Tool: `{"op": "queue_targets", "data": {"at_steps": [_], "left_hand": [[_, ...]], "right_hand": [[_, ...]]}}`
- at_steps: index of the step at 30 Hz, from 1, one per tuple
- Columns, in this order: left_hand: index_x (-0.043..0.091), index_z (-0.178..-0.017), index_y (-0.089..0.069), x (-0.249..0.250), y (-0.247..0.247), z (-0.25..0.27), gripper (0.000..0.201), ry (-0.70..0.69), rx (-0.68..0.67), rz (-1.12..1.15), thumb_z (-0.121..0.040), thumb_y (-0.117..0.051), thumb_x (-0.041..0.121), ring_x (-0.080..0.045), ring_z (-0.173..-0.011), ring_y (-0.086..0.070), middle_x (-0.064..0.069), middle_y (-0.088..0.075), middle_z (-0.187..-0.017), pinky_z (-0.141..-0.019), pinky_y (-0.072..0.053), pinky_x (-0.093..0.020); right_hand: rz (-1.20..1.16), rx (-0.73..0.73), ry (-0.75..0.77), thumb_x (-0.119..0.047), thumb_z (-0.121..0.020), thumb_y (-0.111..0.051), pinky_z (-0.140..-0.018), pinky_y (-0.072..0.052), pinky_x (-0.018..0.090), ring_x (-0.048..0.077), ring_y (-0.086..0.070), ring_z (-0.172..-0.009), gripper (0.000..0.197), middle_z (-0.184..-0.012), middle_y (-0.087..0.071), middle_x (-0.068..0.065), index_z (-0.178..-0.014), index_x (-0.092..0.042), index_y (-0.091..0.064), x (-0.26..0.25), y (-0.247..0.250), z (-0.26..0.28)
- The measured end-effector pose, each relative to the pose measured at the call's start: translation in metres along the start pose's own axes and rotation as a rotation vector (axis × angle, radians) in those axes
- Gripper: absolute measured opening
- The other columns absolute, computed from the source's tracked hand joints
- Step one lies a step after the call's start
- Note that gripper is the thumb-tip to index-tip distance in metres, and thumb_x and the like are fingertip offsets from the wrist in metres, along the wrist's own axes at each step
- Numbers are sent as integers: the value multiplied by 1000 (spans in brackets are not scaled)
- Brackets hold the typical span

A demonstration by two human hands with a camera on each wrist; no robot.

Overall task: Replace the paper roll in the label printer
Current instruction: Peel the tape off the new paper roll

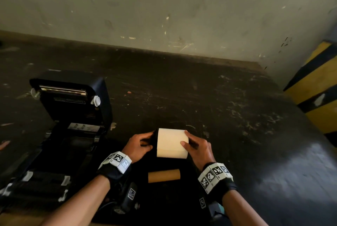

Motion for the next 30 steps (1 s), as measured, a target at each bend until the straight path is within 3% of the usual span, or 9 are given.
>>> {"op": "queue_targets", "data": {"at_steps": [1,5,10,14,18,20,23,26,30], "left_hand": [[9,-128,-50,3,0,-1,56,-9,-3,-36,-76,-62,-10,2,-89,-60,-4,-60,-117,-88,-44,-22],[13,-128,-50,10,-3,-6,57,1,-23,-120,-76,-64,-6,-13,-98,-59,-1,-61,-113,-86,-46,-25],[23,-133,-43,1,-9,-4,69,62,-46,-45,-75,-58,-11,-16,-98,-63,-1,-59,-122,-86,-53,-31],[32,-129,-46,-1,-13,-1,64,89,-34,-31,-78,-53,-6,-26,-85,-68,-4,-67,-105,-74,-54,-37],[38,-120,-54,1,-10,-4,46,98,19,65,-77,-52,20,-18,-117,-54,1,-56,-129,-103,-42,-44],[41,-124,-49,5,-12,-3,45,85,22,71,-79,-53,35,-19,-119,-51,-3,-52,-134,-104,-41,-46],[42,-136,-33,16,-20,3,54,-4,13,-99,-86,-53,46,-13,-122,-45,8,-46,-132,-106,-38,-41],[40,-137,-31,25,-24,12,55,-107,42,-299,-87,-54,41,-16,-122,-47,-2,-50,-137,-103,-40,-36],[42,-136,-30,22,-25,18,57,-107,8,-300,-87,-57,37,-17,-122,-48,-5,-51,-136,-104,-39,-36]], "right_hand": [[1,9,5,-33,-84,-65,-106,-39,30,14,-51,-122,50,-132,-56,6,-131,-29,-49,-1,1,0],[-16,30,15,-30,-84,-66,-99,-38,20,7,-52,-115,47,-128,-60,4,-128,-25,-53,-4,4,-3],[-5,12,-31,-34,-84,-65,-105,-37,29,16,-51,-123,47,-132,-57,5,-128,-25,-53,-4,6,-13],[14,9,-60,-38,-82,-66,-108,-37,35,19,-49,-124,48,-134,-56,6,-127,-28,-53,-4,7,-17],[1,9,-45,-35,-84,-65,-105,-37,29,16,-51,-122,49,-133,-56,6,-130,-27,-51,-6,5,-10],[-14,13,-40,-32,-85,-65,-102,-36,25,12,-51,-120,49,-133,-56,6,-131,-26,-50,-7,4,-5],[-3,20,-11,-31,-85,-65,-95,-36,16,2,-50,-111,50,-131,-57,5,-132,-26,-49,-9,4,2],[9,-9,-38,-35,-84,-65,-100,-37,24,11,-49,-121,54,-135,-53,5,-134,-31,-45,-4,1,6],[3,-44,-62,-35,-82,-67,-106,-36,31,16,-45,-126,60,-139,-49,5,-136,-36,-40,2,-2,13]]}}
Point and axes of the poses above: each hand's wrist, its own z-axis away from the middle knuckle, its own y-axis out of the back of the hand, x = y × z, the point moved 8 cm from there along -z, towards the middle knuckle
